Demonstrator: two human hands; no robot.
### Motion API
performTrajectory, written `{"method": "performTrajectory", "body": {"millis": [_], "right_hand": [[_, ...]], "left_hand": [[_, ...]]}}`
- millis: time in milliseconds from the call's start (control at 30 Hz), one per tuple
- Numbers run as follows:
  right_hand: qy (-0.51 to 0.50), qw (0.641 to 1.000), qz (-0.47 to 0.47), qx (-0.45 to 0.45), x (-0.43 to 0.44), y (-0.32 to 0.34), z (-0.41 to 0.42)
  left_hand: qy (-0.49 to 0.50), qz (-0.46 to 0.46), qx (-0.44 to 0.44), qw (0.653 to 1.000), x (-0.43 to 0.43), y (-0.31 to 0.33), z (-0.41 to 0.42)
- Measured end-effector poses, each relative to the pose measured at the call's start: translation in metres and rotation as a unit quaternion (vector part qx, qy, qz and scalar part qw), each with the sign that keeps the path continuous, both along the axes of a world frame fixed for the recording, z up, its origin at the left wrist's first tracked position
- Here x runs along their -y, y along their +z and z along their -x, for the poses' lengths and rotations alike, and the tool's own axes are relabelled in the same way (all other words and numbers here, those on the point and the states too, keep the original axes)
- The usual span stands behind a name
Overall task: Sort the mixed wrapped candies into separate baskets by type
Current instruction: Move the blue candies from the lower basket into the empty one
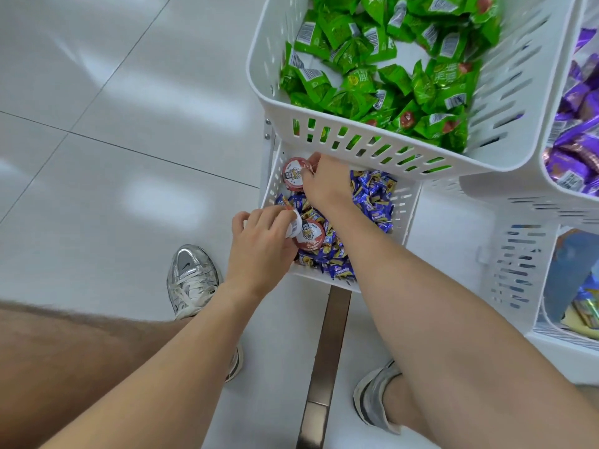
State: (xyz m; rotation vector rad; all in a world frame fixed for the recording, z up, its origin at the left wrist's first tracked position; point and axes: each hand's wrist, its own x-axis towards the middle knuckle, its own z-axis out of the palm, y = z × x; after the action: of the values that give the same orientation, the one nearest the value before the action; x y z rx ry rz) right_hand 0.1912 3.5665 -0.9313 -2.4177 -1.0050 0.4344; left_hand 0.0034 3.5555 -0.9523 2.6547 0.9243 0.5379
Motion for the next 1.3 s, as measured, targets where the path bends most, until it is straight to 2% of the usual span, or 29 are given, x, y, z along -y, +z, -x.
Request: {"method": "performTrajectory", "body": {"millis": [200,367,500,600,700,833,967,1033,1167,1300], "right_hand": [[-0.073,0.991,-0.067,-0.086,0.005,-0.013,0.002],[-0.062,0.995,-0.056,-0.053,0.004,-0.01,-0.004],[-0.155,0.97,-0.17,-0.083,0.006,-0.009,0.002],[-0.186,0.959,-0.201,-0.078,0.002,-0.014,0.005],[-0.187,0.966,-0.17,-0.06,-0.007,-0.021,-0.001],[-0.171,0.985,-0.033,-0.021,-0.016,-0.034,-0.021],[-0.125,0.991,0.052,0.006,-0.013,-0.027,-0.029],[-0.131,0.991,0.037,-0.005,-0.012,-0.028,-0.026],[-0.158,0.985,-0.068,-0.031,-0.016,-0.039,-0.012],[-0.148,0.988,-0.044,0.004,-0.027,-0.043,-0.009]], "left_hand": [[0.007,0.01,0.001,1.0,-0.001,0.0,-0.002],[0.014,0.016,-0.01,1.0,-0.001,0.003,-0.004],[0.015,0.013,-0.009,1.0,0.0,0.003,-0.003],[0.015,0.016,-0.004,1.0,0.001,0.003,-0.002],[0.012,0.016,0.002,1.0,0.001,0.002,0.0],[-0.001,0.038,0.022,0.999,-0.001,0.0,0.001],[-0.006,0.045,0.028,0.999,-0.001,0.002,0.002],[-0.005,0.044,0.026,0.999,0.0,0.002,0.002],[0.003,0.04,0.026,0.999,0.001,0.003,0.002],[0.004,0.034,0.028,0.999,0.001,0.002,0.002]]}}
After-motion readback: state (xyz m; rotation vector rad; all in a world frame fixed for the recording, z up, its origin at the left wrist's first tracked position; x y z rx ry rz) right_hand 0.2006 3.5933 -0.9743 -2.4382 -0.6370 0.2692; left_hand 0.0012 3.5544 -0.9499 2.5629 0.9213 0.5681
